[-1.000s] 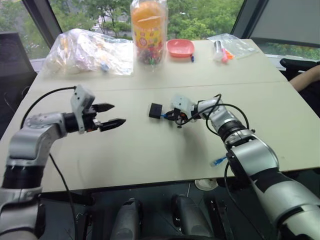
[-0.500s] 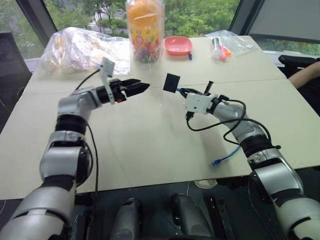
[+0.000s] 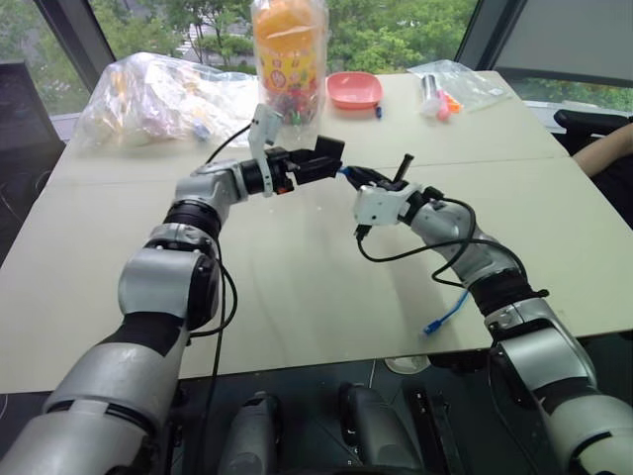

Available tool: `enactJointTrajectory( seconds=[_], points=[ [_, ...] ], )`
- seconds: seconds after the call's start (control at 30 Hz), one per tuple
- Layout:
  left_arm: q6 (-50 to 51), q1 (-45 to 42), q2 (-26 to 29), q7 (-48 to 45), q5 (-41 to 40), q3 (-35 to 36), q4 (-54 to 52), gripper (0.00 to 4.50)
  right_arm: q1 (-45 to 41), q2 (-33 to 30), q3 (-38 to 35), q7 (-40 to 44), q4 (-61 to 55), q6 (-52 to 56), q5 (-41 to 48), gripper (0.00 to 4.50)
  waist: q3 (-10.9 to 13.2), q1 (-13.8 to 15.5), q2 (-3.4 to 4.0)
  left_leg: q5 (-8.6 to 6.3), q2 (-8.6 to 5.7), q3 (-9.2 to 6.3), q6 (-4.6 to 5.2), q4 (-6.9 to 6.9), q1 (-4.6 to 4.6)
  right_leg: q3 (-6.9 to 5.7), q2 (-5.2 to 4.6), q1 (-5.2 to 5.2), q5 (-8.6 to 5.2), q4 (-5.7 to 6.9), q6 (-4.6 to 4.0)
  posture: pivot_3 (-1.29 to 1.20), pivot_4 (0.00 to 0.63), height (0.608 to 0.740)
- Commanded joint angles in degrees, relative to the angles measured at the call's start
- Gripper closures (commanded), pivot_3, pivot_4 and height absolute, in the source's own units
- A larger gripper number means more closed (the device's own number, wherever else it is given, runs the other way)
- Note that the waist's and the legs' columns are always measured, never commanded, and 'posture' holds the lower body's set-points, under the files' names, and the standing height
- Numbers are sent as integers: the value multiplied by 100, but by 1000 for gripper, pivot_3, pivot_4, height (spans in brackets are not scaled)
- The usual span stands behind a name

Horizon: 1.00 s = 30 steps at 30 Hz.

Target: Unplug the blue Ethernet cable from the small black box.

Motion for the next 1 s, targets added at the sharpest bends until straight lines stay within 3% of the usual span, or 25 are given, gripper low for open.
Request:
enactJointTrajectory(
  seconds=[0.03,0.4,0.5,0.77,0.9,1.0],
  points=[
    [-83,-247,45,-49,87,160,-15,0,-8,-12,-21,-57,-387,-31,-23,4487,0,0,0,0,0,0,0,0,0,0,0,0,0,0,0,0,150,740],
    [-5,-249,215,60,126,530,27,0,79,-34,-17,-35,-538,16,-61,4487,0,4,0,0,0,-2,0,1,0,0,0,0,0,2,0,0,150,740],
    [-8,-235,221,9,187,561,21,886,76,-27,-10,-33,-523,7,-67,4500,0,4,0,0,0,-2,0,1,0,0,0,0,0,2,0,0,150,740],
    [10,-182,195,-282,333,548,-5,3937,30,-10,28,-38,-526,-6,-109,4500,0,5,0,0,0,-1,0,1,0,0,0,0,0,2,0,0,150,740],
    [17,-144,191,-278,338,561,-11,4019,91,-7,20,95,-611,7,-20,4500,0,4,0,0,0,-2,0,2,0,0,0,0,0,3,0,0,150,740],
    [64,-55,202,-226,280,633,-20,4019,295,-38,-140,234,-871,235,174,3303,0,4,0,0,0,-2,0,1,1,-1,0,0,0,3,0,0,150,740]
  ],
)
